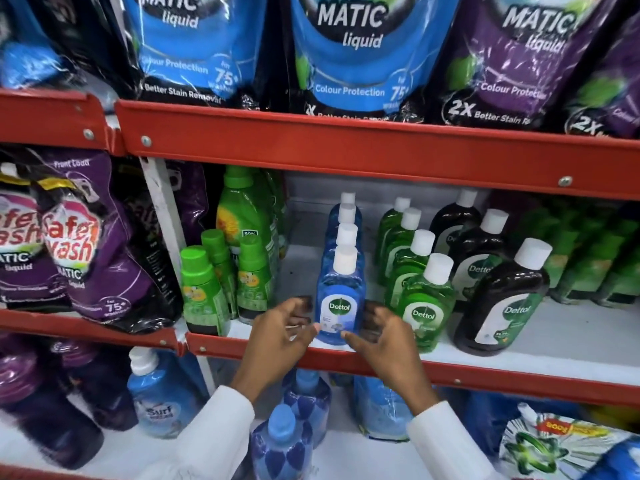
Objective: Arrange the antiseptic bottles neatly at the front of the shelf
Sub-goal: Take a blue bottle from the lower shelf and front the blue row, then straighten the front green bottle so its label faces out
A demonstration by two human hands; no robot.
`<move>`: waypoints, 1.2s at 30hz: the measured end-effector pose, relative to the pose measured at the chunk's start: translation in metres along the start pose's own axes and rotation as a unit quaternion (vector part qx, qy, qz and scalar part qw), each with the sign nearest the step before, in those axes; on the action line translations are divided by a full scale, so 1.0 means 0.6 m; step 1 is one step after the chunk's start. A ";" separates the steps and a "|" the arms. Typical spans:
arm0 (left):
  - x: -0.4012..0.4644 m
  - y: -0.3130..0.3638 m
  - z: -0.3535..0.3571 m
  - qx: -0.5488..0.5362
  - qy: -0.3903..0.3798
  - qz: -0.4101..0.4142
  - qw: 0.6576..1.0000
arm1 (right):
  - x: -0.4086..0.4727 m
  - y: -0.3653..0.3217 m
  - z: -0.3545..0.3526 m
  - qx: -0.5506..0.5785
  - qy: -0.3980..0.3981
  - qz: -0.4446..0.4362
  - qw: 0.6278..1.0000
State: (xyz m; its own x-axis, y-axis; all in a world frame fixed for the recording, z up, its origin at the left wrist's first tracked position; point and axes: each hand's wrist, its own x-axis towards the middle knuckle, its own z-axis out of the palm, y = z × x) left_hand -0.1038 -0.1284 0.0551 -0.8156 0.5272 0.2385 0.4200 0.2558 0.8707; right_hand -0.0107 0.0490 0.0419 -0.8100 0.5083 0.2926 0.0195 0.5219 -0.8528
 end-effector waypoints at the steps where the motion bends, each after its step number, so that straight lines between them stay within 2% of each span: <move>1: 0.008 0.003 0.003 -0.011 -0.015 -0.003 1.000 | -0.002 0.005 0.001 0.005 -0.002 0.004 1.000; 18: 0.024 -0.014 0.015 -0.008 -0.011 0.002 1.000 | 0.004 0.012 -0.011 0.034 -0.032 0.019 0.999; 24: 0.026 -0.014 0.012 -0.019 -0.013 -0.009 1.000 | -0.001 -0.010 -0.017 0.046 -0.021 0.009 0.999; 26: 0.013 0.001 0.064 -0.023 -0.020 -0.017 0.999 | -0.034 0.025 -0.066 0.059 0.002 0.041 0.997; 28: -0.014 -0.006 0.057 0.014 0.102 0.037 0.994 | -0.069 0.032 -0.074 0.054 0.023 0.040 0.997; 30: -0.038 -0.005 0.057 0.085 0.256 0.192 0.943 | -0.099 0.032 -0.092 0.025 0.081 0.019 0.996; 31: -0.048 -0.004 0.060 0.097 0.296 0.252 0.916 | -0.108 0.030 -0.101 0.007 0.115 0.005 0.993; 33: -0.061 0.006 0.083 0.081 0.285 0.328 0.897 | -0.112 0.030 -0.117 -0.006 0.188 -0.014 0.982; 36: -0.064 0.028 0.136 0.077 0.188 0.337 0.919 | -0.100 0.036 -0.130 -0.008 0.228 -0.018 0.973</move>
State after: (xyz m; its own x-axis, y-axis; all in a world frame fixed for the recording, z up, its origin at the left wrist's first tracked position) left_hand -0.0328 -0.0783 0.0257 -0.4170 0.2978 0.8588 0.9082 0.0998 0.4064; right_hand 0.0842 0.0835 0.0397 -0.4652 0.7394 0.4866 0.0090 0.5537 -0.8327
